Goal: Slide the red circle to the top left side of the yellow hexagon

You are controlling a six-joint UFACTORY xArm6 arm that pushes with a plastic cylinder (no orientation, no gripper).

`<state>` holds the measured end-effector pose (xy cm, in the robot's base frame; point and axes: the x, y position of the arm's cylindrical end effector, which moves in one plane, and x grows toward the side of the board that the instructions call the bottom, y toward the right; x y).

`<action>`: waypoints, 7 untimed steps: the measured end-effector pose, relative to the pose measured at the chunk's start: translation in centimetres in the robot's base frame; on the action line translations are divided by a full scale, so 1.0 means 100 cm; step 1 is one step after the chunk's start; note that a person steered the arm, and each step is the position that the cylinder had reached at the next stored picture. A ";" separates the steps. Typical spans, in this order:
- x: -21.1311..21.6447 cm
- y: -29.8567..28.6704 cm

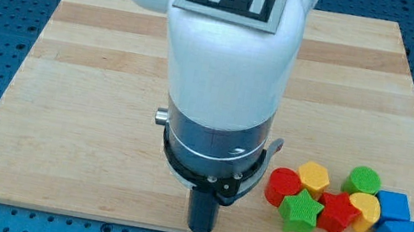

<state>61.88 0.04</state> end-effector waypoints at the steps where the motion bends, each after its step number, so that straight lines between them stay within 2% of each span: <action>1: 0.000 0.010; 4: -0.008 0.059; 7: -0.099 0.063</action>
<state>52.01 6.37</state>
